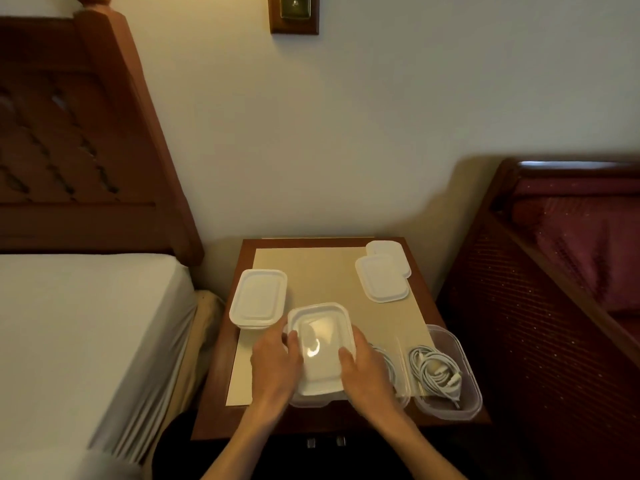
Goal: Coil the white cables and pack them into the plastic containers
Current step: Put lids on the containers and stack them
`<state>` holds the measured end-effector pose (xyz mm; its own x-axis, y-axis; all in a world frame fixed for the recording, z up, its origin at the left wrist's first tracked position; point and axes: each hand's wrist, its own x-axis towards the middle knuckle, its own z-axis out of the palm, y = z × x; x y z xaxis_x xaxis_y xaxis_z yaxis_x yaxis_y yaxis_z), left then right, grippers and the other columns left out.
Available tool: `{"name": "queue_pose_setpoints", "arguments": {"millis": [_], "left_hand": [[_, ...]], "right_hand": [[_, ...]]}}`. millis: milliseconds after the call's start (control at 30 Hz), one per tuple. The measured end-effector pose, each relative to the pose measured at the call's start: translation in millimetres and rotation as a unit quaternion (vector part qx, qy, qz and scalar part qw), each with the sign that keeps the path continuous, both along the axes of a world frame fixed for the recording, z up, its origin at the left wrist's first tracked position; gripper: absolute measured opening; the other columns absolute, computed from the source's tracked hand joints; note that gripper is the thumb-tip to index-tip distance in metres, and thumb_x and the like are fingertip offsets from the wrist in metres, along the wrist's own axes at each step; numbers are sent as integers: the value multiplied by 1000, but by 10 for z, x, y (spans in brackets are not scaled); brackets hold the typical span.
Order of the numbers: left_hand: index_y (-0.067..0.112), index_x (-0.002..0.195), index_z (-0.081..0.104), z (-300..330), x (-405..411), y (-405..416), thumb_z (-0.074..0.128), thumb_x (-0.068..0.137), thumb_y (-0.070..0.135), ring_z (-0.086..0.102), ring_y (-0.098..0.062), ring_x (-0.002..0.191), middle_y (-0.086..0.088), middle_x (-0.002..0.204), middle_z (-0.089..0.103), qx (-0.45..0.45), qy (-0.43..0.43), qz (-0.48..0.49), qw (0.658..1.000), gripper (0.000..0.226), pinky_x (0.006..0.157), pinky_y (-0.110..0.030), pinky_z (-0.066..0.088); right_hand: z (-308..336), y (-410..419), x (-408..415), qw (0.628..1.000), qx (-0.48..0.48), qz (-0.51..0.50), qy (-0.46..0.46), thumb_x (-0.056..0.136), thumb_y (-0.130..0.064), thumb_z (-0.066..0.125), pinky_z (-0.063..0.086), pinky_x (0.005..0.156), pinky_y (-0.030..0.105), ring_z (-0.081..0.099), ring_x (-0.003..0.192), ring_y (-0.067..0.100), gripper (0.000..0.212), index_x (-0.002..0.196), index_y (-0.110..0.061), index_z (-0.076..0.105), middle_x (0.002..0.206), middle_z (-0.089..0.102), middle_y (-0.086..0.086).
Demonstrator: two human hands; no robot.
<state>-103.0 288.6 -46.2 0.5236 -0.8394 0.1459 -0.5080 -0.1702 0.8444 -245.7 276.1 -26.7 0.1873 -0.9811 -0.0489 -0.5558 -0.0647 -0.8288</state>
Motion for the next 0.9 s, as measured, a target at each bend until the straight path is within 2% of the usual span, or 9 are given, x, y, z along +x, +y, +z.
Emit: {"name": "queue_pose_setpoints", "arguments": {"millis": [100, 167, 267, 400, 567, 633, 733, 833, 900], "left_hand": [[21, 114, 65, -83, 51, 59, 53, 96, 26, 59, -14, 87, 3, 105, 66, 29, -80, 11, 996, 22, 79, -31, 53], [20, 112, 65, -131, 77, 86, 52, 96, 30, 58, -13, 85, 3, 106, 64, 67, -148, 13, 987, 23, 74, -26, 50], [18, 113, 66, -138, 83, 104, 51, 97, 32, 60, -17, 92, 0, 112, 62, 89, -182, 26, 979, 26, 76, -28, 51], [13, 106, 68, -168, 134, 91, 48, 98, 26, 56, -15, 80, -4, 103, 67, 118, -147, 10, 982, 25, 70, -30, 47], [14, 108, 69, -228, 278, 238, 48, 98, 20, 61, -19, 93, -3, 105, 68, 100, -144, 24, 984, 23, 78, -30, 44], [18, 109, 68, -265, 338, 310, 48, 98, 22, 61, -16, 91, 0, 104, 68, 91, -138, 34, 986, 23, 81, -31, 48], [21, 110, 68, -330, 412, 377, 48, 99, 25, 61, -11, 85, 4, 98, 67, 81, -131, 41, 987, 22, 81, -32, 55], [19, 110, 67, -347, 424, 390, 48, 100, 22, 59, -10, 84, 5, 94, 63, 77, -134, 42, 987, 22, 81, -30, 54], [18, 111, 67, -350, 413, 396, 47, 100, 22, 57, -10, 84, 6, 94, 62, 71, -136, 43, 987, 23, 80, -27, 51]], "right_hand": [[-124, 38, 41, 980, -62, -2, 188, 99, -20, 35, 42, 90, 33, 49, 113, 21, 36, 133, -18, 43, 124, 54, 0], [-152, 52, 87, 961, -57, 4, 272, 96, -15, 35, 39, 93, 35, 44, 117, 23, 35, 130, -16, 43, 129, 49, 2], [-182, 85, 172, 947, -50, 4, 317, 94, -13, 36, 37, 97, 36, 39, 123, 25, 39, 133, -12, 39, 135, 43, 5], [-174, 116, 242, 939, -67, 8, 338, 91, -10, 43, 38, 95, 33, 38, 121, 26, 44, 134, -8, 36, 134, 41, 8], [-140, 192, 385, 921, -60, 40, 383, 90, -13, 46, 39, 96, 34, 38, 120, 28, 45, 134, -2, 38, 131, 42, 12], [-151, 227, 449, 924, -47, 60, 374, 92, -11, 44, 40, 96, 35, 41, 121, 28, 46, 136, -1, 35, 133, 43, 13], [-194, 265, 531, 947, 3, 85, 309, 92, -6, 43, 44, 94, 37, 50, 123, 31, 61, 148, 1, 19, 139, 45, 15], [-260, 263, 527, 971, 22, 59, 232, 95, -10, 38, 46, 89, 40, 56, 114, 31, 42, 136, -6, 35, 130, 53, 11], [-315, 285, 505, 982, 3, 32, 184, 102, -22, 31, 48, 86, 41, 58, 107, 29, 29, 127, -14, 42, 123, 57, 7]]}}
